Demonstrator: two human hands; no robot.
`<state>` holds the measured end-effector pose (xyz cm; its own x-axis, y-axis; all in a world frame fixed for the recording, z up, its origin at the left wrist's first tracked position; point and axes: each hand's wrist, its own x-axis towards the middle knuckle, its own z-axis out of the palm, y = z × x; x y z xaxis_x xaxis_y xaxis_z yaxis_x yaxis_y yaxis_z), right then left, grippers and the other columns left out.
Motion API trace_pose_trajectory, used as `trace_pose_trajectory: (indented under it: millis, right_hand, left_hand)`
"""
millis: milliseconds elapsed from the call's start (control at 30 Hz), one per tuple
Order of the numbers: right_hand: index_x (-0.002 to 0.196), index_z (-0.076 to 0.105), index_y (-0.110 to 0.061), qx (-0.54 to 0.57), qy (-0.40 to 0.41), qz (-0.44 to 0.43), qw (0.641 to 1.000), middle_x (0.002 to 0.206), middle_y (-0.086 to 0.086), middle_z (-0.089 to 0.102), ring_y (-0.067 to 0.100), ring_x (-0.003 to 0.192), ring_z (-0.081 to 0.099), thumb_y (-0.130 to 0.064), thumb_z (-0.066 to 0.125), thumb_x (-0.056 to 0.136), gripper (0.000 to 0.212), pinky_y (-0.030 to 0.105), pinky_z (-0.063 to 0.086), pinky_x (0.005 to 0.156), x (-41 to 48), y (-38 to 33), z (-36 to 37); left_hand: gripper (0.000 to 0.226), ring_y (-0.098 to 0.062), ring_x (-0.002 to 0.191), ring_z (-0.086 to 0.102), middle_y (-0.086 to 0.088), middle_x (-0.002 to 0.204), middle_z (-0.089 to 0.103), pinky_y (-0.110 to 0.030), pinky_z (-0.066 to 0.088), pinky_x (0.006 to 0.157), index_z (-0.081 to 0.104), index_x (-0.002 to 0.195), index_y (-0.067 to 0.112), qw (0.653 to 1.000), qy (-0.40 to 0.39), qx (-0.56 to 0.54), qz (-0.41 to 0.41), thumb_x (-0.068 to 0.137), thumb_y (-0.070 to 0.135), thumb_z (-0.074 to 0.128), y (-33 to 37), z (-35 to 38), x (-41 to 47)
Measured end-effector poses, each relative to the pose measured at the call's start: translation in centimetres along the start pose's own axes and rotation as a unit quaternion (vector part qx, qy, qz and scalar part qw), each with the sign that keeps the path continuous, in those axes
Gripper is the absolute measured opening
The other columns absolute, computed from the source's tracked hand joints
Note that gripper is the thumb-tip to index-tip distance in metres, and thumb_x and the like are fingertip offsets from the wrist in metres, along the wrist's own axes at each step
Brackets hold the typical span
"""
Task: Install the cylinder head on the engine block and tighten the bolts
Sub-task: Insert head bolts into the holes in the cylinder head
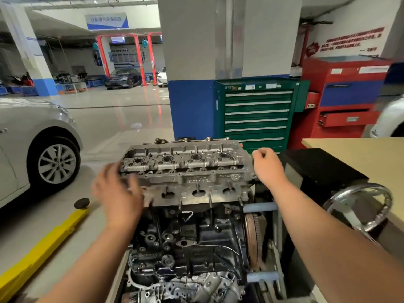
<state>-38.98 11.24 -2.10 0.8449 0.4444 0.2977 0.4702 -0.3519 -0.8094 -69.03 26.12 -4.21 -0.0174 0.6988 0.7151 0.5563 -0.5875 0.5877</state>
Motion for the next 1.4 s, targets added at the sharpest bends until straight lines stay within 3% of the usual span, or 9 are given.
trace_pose_trajectory:
  millis: [100, 167, 333, 467, 733, 1000, 1167, 1233, 1400]
  right_hand:
    - [0.134, 0.048, -0.015, -0.057, -0.037, -0.008, 0.998, 0.137, 0.008, 0.046, 0.026, 0.118, 0.051, -0.032, 0.050, 0.096, 0.042, 0.037, 0.040, 0.101, -3.4, 1.8, -3.0]
    - [0.128, 0.054, -0.016, -0.096, -0.076, 0.014, 0.992, 0.128, 0.007, 0.057, 0.026, 0.111, 0.056, -0.033, 0.051, 0.095, 0.037, 0.035, 0.043, 0.097, -5.7, 3.8, -6.6]
    - [0.100, 0.064, -0.014, -0.277, 0.003, 0.037, 0.960, 0.104, 0.011, 0.068, 0.033, 0.100, 0.062, -0.033, 0.047, 0.091, 0.027, 0.037, 0.049, 0.082, -10.5, 11.3, -20.2]
    - [0.122, 0.056, -0.013, -0.364, 0.102, 0.131, 0.916, 0.122, 0.012, 0.056, 0.031, 0.113, 0.053, -0.033, 0.047, 0.090, 0.038, 0.041, 0.045, 0.092, -13.8, 18.7, -30.9]
    - [0.123, 0.047, -0.011, -0.346, 0.203, 0.281, 0.872, 0.123, 0.012, 0.049, 0.033, 0.113, 0.051, -0.026, 0.041, 0.093, 0.034, 0.043, 0.042, 0.090, -13.9, 30.7, -42.0]
    - [0.097, 0.061, -0.022, -0.095, 0.385, 0.265, 0.879, 0.106, 0.003, 0.067, 0.024, 0.092, 0.057, -0.020, 0.045, 0.091, 0.018, 0.026, 0.036, 0.072, -13.2, 35.2, -45.5]
    - [0.087, 0.058, -0.029, -0.101, 0.360, 0.264, 0.889, 0.096, -0.003, 0.065, 0.023, 0.089, 0.058, -0.020, 0.045, 0.089, 0.015, 0.031, 0.044, 0.074, -12.9, 35.2, -45.0]
    - [0.086, 0.059, -0.028, -0.098, 0.362, 0.265, 0.888, 0.092, -0.005, 0.064, 0.021, 0.084, 0.056, -0.022, 0.046, 0.089, 0.015, 0.031, 0.043, 0.071, -12.8, 35.5, -45.0]
    - [0.089, 0.063, -0.025, -0.058, 0.387, 0.254, 0.884, 0.084, -0.010, 0.062, 0.016, 0.080, 0.054, -0.020, 0.048, 0.088, 0.016, 0.027, 0.037, 0.067, -13.0, 35.7, -45.1]
  left_hand:
    - [0.041, -0.034, 0.118, 0.041, -0.014, 0.129, 0.052, -0.051, 0.033, 0.103, 0.058, 0.124, 0.013, 0.966, -0.156, -0.027, 0.205, 0.085, 0.020, 0.066, 7.3, 1.7, -5.6]
    - [0.043, -0.035, 0.116, 0.044, -0.012, 0.129, 0.052, -0.047, 0.037, 0.101, 0.059, 0.125, 0.014, 0.923, -0.267, -0.042, 0.274, 0.084, 0.023, 0.067, 12.6, 3.4, -10.5]
    - [0.044, -0.025, 0.117, 0.041, -0.002, 0.130, 0.048, -0.038, 0.038, 0.100, 0.050, 0.133, 0.022, 0.817, -0.450, -0.073, 0.352, 0.091, 0.034, 0.054, 25.2, 6.4, -21.9]
    - [0.044, -0.025, 0.124, 0.041, -0.002, 0.132, 0.049, -0.039, 0.037, 0.105, 0.048, 0.135, 0.021, 0.740, -0.550, -0.107, 0.372, 0.093, 0.035, 0.052, 34.3, 7.2, -29.6]
    - [0.045, -0.026, 0.124, 0.037, -0.004, 0.134, 0.045, -0.038, 0.034, 0.103, 0.045, 0.137, 0.019, 0.687, -0.614, -0.080, 0.381, 0.100, 0.043, 0.035, 45.6, 10.8, -39.6]
    - [0.065, -0.028, 0.121, 0.041, -0.009, 0.129, 0.045, -0.043, 0.041, 0.095, 0.044, 0.132, 0.012, 0.710, -0.564, -0.070, 0.415, 0.092, 0.063, 0.036, 54.4, 15.7, -44.1]
    - [0.036, -0.021, 0.076, 0.055, -0.006, 0.089, 0.055, -0.032, 0.043, 0.061, 0.056, 0.092, 0.010, 0.660, -0.609, 0.009, 0.440, 0.089, 0.045, 0.055, 59.0, 17.6, -45.5]
    - [0.026, -0.017, 0.064, 0.049, -0.003, 0.072, 0.050, -0.031, 0.040, 0.060, 0.052, 0.074, 0.014, 0.628, -0.605, 0.033, 0.488, 0.093, 0.033, 0.052, 60.0, 17.8, -45.7]
    - [0.021, -0.023, 0.079, 0.057, -0.005, 0.079, 0.053, -0.031, 0.043, 0.067, 0.063, 0.105, 0.007, 0.583, -0.600, 0.075, 0.543, 0.095, 0.020, 0.050, 61.4, 18.3, -45.2]
